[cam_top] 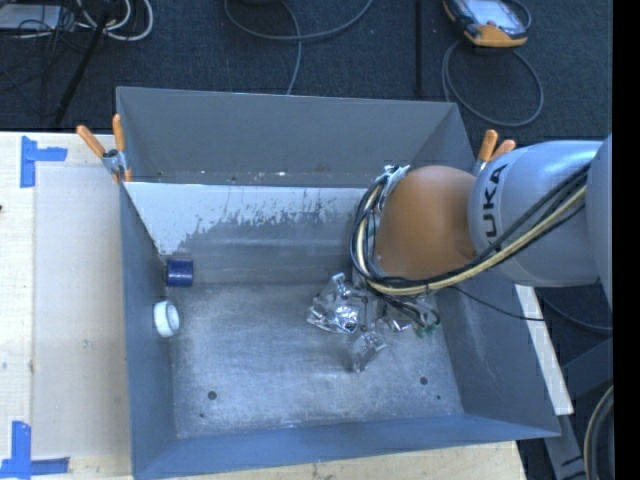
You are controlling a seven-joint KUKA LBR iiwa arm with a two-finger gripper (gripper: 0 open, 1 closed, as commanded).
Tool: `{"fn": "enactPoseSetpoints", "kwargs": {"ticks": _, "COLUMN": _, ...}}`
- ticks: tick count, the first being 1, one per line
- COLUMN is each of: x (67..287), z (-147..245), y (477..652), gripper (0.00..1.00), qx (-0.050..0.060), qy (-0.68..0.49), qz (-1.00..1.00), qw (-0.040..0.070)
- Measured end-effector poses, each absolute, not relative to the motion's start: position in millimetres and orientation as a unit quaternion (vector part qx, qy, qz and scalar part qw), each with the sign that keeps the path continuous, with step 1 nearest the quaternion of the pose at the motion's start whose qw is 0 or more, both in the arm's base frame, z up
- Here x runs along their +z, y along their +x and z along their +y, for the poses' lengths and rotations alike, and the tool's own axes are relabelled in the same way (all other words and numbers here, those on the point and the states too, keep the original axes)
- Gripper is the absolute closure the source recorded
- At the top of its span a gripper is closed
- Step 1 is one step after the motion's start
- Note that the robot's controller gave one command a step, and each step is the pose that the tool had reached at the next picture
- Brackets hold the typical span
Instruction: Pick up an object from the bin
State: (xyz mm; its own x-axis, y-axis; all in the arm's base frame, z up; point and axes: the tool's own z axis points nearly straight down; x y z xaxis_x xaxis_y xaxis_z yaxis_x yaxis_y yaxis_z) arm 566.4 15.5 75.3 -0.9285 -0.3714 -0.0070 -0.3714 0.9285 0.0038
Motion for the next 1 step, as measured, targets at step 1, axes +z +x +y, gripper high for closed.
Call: {"fn": "enactPoseSetpoints", "kwargs": {"ticks": 1, "x": 80.2, "z": 15.4, "y": 573.6, "gripper": 1.0, "qx": 0.001, "qy": -0.186, "qz": 0.982, "qw": 0.018}}
